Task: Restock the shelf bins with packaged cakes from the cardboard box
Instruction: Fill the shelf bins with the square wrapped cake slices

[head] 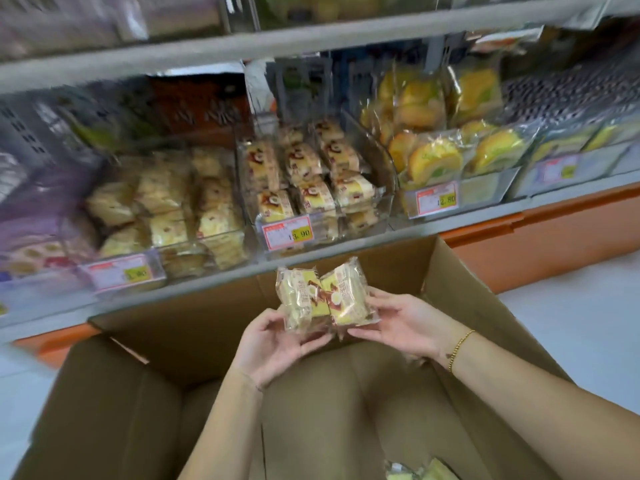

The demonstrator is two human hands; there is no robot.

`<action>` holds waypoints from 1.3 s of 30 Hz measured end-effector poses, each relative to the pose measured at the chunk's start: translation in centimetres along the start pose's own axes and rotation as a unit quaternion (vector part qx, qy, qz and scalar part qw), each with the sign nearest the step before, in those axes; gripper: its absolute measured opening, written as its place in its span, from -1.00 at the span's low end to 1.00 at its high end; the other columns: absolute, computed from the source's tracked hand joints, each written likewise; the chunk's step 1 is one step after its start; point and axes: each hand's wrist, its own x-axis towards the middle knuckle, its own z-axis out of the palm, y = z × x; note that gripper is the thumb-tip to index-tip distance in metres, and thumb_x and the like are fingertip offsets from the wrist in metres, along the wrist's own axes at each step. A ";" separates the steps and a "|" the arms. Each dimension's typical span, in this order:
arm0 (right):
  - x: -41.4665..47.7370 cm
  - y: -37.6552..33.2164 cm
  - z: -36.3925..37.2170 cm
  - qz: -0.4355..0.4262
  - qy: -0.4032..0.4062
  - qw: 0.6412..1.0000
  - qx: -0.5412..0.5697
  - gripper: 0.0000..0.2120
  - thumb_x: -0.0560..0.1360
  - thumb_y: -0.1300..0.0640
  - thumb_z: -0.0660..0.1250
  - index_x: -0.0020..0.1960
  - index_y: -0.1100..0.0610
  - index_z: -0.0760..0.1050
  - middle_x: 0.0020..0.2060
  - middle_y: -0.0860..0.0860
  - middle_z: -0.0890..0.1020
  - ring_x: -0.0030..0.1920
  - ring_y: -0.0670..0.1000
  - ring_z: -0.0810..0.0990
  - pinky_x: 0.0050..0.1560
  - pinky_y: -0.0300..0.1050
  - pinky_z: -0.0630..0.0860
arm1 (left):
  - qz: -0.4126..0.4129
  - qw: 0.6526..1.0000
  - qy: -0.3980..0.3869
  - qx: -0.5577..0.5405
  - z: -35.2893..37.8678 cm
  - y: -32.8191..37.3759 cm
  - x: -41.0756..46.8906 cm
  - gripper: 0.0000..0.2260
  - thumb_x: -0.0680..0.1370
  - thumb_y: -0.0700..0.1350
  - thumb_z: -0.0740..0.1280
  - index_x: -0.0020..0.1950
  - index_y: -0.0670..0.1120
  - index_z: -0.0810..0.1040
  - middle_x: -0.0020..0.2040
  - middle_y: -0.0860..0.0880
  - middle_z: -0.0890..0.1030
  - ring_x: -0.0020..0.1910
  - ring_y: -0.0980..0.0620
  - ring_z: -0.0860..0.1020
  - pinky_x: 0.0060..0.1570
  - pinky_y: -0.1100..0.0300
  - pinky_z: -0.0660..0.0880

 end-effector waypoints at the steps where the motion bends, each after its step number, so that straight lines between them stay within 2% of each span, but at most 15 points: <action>1: -0.4 -0.3 0.8 -0.003 0.001 1.000 -0.016 -0.59 0.51 0.29 0.20 0.35 0.16 0.42 0.28 0.23 0.53 0.30 0.22 0.50 0.23 0.13 0.50 | 0.003 1.000 0.008 0.000 0.4 0.3 -0.8 -0.29 0.19 -0.28 0.54 0.35 -0.18 0.51 0.35 -0.35 0.43 0.28 -0.37 0.46 0.15 -0.34 0.44; 4: -1.3 -1.1 3.2 0.004 -0.016 0.997 -0.082 -0.61 0.52 0.29 0.21 0.34 0.20 0.43 0.25 0.24 0.55 0.25 0.19 0.54 0.21 0.10 0.52 | 0.015 1.000 0.021 -0.003 1.5 0.7 -3.4 -0.17 0.18 -0.28 0.54 0.43 -0.10 0.37 0.36 -0.35 0.42 0.29 -0.39 0.43 0.18 -0.37 0.41; 7: -2.0 -1.2 5.5 0.016 -0.014 0.989 -0.146 -0.59 0.47 0.24 0.34 0.31 0.23 0.45 0.18 0.22 0.61 0.19 0.15 0.60 0.13 0.02 0.58 | 0.034 0.999 0.027 -0.010 2.4 0.5 -5.7 -0.16 0.17 -0.27 0.57 0.43 -0.09 0.37 0.35 -0.34 0.44 0.29 -0.38 0.44 0.20 -0.35 0.40; 11: -2.8 -0.8 8.3 0.007 -0.034 0.978 -0.205 -0.52 0.41 0.24 0.42 0.31 0.25 0.44 0.15 0.19 0.63 0.17 0.13 0.61 0.11 -0.05 0.59 | 0.068 0.996 0.050 -0.026 3.6 0.5 -8.6 -0.38 0.35 -0.24 0.42 0.41 -0.10 0.39 0.31 -0.36 0.47 0.26 -0.38 0.47 0.19 -0.34 0.40; 15: -4.4 0.0 9.6 -0.031 -0.003 0.975 -0.220 -0.47 0.33 0.19 0.48 0.26 0.24 0.44 0.08 0.18 0.66 0.10 0.14 0.65 0.04 -0.05 0.62 | 0.112 0.990 0.070 -0.042 4.7 0.9 -10.6 -0.21 0.12 -0.27 0.60 0.33 -0.16 0.46 0.26 -0.36 0.51 0.21 -0.36 0.52 0.13 -0.34 0.44; 18: -6.0 0.5 9.8 -0.066 0.015 0.970 -0.236 -0.51 0.35 0.16 0.49 0.24 0.19 0.46 0.07 0.15 0.67 0.08 0.12 0.66 -0.03 -0.11 0.62 | 0.114 0.990 0.072 -0.027 6.3 0.6 -11.6 -0.58 0.45 -0.11 0.36 0.30 -0.14 0.49 0.22 -0.33 0.56 0.17 -0.33 0.55 0.11 -0.32 0.45; 19: -6.5 0.5 9.8 -0.076 0.017 0.969 -0.234 -0.55 0.38 0.17 0.47 0.23 0.18 0.47 0.07 0.14 0.67 0.07 0.11 0.66 -0.05 -0.13 0.62 | 0.117 0.990 0.080 -0.026 6.6 0.5 -11.7 -0.63 0.51 -0.05 0.29 0.29 -0.13 0.50 0.20 -0.32 0.57 0.16 -0.33 0.56 0.10 -0.32 0.46; 21: -7.4 0.4 9.6 -0.092 0.017 0.970 -0.223 -0.60 0.43 0.19 0.44 0.24 0.16 0.48 0.07 0.13 0.67 0.08 0.09 0.66 -0.05 -0.14 0.61 | 0.139 0.985 0.101 -0.020 7.1 0.2 -11.5 -0.57 0.44 -0.06 0.40 0.28 -0.13 0.49 0.15 -0.33 0.59 0.15 -0.34 0.56 0.08 -0.32 0.48; 23: -8.1 0.3 9.2 -0.100 0.023 0.972 -0.211 -0.63 0.46 0.18 0.41 0.25 0.14 0.48 0.06 0.11 0.68 0.09 0.08 0.66 0.02 -0.10 0.60 | 0.177 0.977 0.120 0.000 7.8 0.2 -11.4 -0.32 0.19 -0.26 0.60 0.27 -0.16 0.46 0.08 -0.33 0.62 0.09 -0.30 0.60 0.05 -0.29 0.52; 24: -8.3 0.3 8.9 -0.102 0.030 0.974 -0.199 -0.64 0.47 0.18 0.40 0.25 0.13 0.49 0.06 0.11 0.68 0.09 0.08 0.66 0.06 -0.07 0.60 | 0.188 0.972 0.132 0.048 8.0 0.4 -11.4 -0.28 0.16 -0.34 0.59 0.27 -0.17 0.45 0.07 -0.30 0.62 0.07 -0.26 0.61 0.06 -0.25 0.54; 26: -8.5 0.4 8.2 -0.102 0.043 0.981 -0.161 -0.64 0.48 0.19 0.38 0.26 0.15 0.48 0.05 0.15 0.68 0.09 0.10 0.66 0.08 -0.04 0.60 | 0.196 0.941 0.178 0.210 8.7 0.9 -11.4 -0.38 0.30 -0.38 0.46 0.33 -0.13 0.42 0.12 -0.23 0.59 0.11 -0.19 0.58 0.07 -0.11 0.57; 29: -8.3 0.3 7.4 -0.107 0.060 0.986 -0.108 -0.57 0.41 0.19 0.41 0.26 0.20 0.46 0.04 0.19 0.67 0.07 0.12 0.67 0.03 -0.05 0.63 | 0.208 0.811 0.275 0.473 8.9 2.3 -11.7 -0.42 0.33 -0.31 0.51 0.29 -0.05 0.42 0.10 -0.08 0.60 0.06 -0.06 0.60 -0.10 0.13 0.60; 31: -7.9 -0.1 7.2 -0.114 0.066 0.986 -0.098 -0.51 0.35 0.17 0.43 0.25 0.22 0.46 0.03 0.20 0.68 0.05 0.13 0.67 0.00 -0.06 0.64 | 0.215 0.754 0.312 0.536 9.1 3.4 -12.0 -0.42 0.30 -0.24 0.56 0.23 0.00 0.41 0.06 0.00 0.58 0.00 0.04 0.59 -0.18 0.24 0.56; 35: -6.3 -1.5 7.4 -0.132 0.091 0.984 -0.072 -0.66 0.47 0.21 0.39 0.20 0.27 0.49 -0.01 0.22 0.68 0.02 0.14 0.68 -0.04 -0.03 0.65 | 0.228 0.700 0.322 0.595 10.2 6.5 -12.1 -0.55 0.27 -0.14 0.60 0.07 0.01 0.51 -0.04 0.06 0.62 -0.07 0.11 0.59 -0.25 0.34 0.42; 39: -4.8 -4.0 8.0 -0.161 0.132 0.973 -0.103 -0.76 0.50 0.19 0.38 0.14 0.24 0.50 -0.06 0.18 0.70 -0.04 0.10 0.70 -0.10 -0.06 0.66 | 0.227 0.696 0.314 0.605 12.0 9.8 -11.0 -0.52 0.22 -0.11 0.59 0.07 0.00 0.50 -0.03 -0.01 0.64 -0.09 0.05 0.63 -0.25 0.29 0.47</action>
